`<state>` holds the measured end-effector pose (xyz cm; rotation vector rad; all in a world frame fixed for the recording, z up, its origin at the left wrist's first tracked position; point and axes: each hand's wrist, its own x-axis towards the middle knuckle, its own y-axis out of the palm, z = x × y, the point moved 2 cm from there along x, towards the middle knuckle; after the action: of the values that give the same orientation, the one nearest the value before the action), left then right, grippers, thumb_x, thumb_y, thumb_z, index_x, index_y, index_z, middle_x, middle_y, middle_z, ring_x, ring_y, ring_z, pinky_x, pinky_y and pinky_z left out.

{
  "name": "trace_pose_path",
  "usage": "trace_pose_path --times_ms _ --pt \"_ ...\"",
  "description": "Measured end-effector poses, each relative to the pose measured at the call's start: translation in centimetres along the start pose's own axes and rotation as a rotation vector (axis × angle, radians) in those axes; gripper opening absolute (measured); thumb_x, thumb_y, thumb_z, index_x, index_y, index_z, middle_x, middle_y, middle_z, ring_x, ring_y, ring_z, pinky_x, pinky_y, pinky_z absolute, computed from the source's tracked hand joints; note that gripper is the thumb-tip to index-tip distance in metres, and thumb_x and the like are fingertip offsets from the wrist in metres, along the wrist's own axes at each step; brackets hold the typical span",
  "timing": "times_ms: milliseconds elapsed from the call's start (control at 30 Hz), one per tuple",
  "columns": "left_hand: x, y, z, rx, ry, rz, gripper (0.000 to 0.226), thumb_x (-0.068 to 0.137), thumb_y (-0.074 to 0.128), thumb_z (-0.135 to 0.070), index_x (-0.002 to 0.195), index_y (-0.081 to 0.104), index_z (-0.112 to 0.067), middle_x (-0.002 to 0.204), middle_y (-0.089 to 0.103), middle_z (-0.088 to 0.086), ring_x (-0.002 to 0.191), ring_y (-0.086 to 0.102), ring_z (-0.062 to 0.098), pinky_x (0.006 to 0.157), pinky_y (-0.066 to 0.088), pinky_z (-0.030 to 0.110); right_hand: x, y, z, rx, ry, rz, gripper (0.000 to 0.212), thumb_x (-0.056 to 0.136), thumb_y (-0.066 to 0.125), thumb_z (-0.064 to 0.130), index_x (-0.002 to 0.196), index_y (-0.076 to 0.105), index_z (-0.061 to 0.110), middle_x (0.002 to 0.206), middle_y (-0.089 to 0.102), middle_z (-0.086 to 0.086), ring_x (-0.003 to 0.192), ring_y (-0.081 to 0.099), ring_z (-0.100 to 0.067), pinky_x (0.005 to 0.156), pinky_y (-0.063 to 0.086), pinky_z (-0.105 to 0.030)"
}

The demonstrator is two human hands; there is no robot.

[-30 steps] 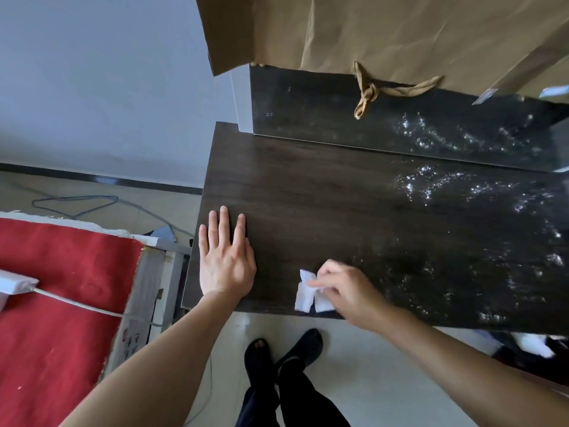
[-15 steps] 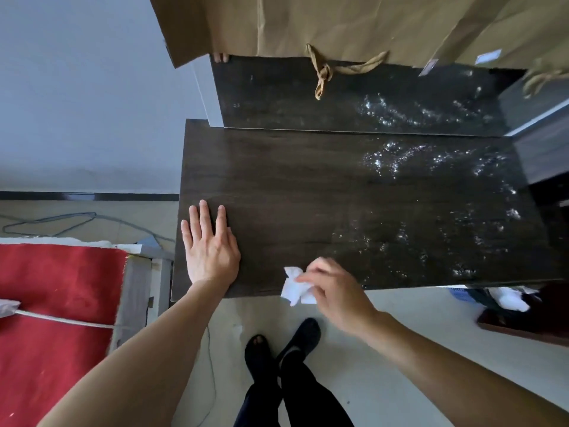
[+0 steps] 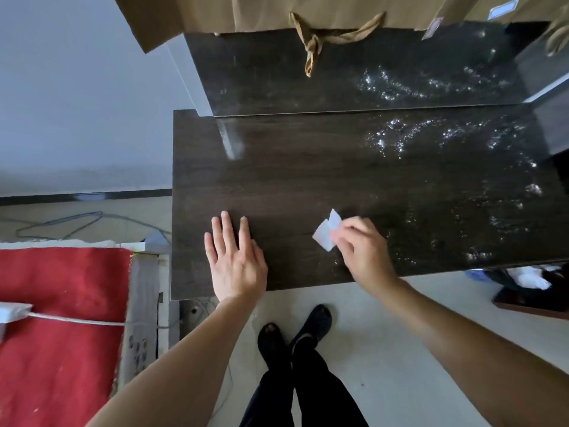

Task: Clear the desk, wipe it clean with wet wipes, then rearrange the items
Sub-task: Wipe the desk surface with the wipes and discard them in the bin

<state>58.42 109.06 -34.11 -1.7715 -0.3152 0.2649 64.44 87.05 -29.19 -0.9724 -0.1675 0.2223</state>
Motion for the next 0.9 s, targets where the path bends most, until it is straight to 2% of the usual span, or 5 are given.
trace_pose_path --times_ms 133,367,533,667,900 --pt "0.1 -0.2 0.0 -0.001 -0.009 0.013 0.051 0.095 0.025 -0.03 0.141 0.038 -0.013 0.155 0.024 0.018 0.145 0.013 0.033 0.118 0.01 0.049 -4.2 -0.7 0.3 0.135 -0.028 0.397 0.017 0.078 0.067 0.001 0.087 0.073 0.014 0.086 0.063 0.002 0.08 0.059 -0.014 0.069 0.044 -0.026" --pt "0.1 -0.5 -0.2 0.003 -0.005 0.011 0.05 0.095 0.026 -0.03 0.14 0.039 -0.013 0.154 0.025 0.018 0.144 0.015 0.034 0.118 0.012 0.049 7.5 -0.1 -0.9 -0.003 0.243 -0.004 0.031 0.078 0.061 -0.002 0.106 0.067 0.007 0.102 0.057 -0.014 0.092 0.056 -0.033 0.075 0.042 -0.031" --pt "0.1 -0.7 -0.2 -0.005 0.004 0.025 0.048 0.096 0.029 -0.028 0.141 0.039 -0.012 0.154 0.025 0.019 0.144 0.015 0.035 0.118 0.011 0.05 -3.0 1.7 2.1 0.084 -0.05 0.17 0.028 0.079 0.062 -0.01 0.094 0.073 0.01 0.085 0.058 -0.006 0.081 0.055 -0.022 0.069 0.046 -0.027" --pt "0.1 -0.8 -0.1 -0.017 0.003 0.051 0.046 0.097 0.036 -0.026 0.141 0.038 -0.012 0.155 0.023 0.019 0.145 0.014 0.035 0.118 0.01 0.05 -9.1 -0.1 1.0 0.029 -0.038 0.5 0.025 0.085 0.057 0.0 0.096 0.074 0.015 0.09 0.06 -0.001 0.089 0.058 -0.02 0.073 0.042 -0.023" --pt "0.0 -1.3 -1.6 -0.03 -0.06 0.104 0.049 0.093 0.044 -0.02 0.14 0.041 -0.009 0.154 0.023 0.021 0.144 0.014 0.038 0.118 0.011 0.052 -4.4 -7.0 -1.9 0.004 0.195 0.095 0.018 0.079 0.06 -0.003 0.088 0.065 0.012 0.089 0.058 -0.002 0.077 0.058 -0.021 0.065 0.037 -0.026"
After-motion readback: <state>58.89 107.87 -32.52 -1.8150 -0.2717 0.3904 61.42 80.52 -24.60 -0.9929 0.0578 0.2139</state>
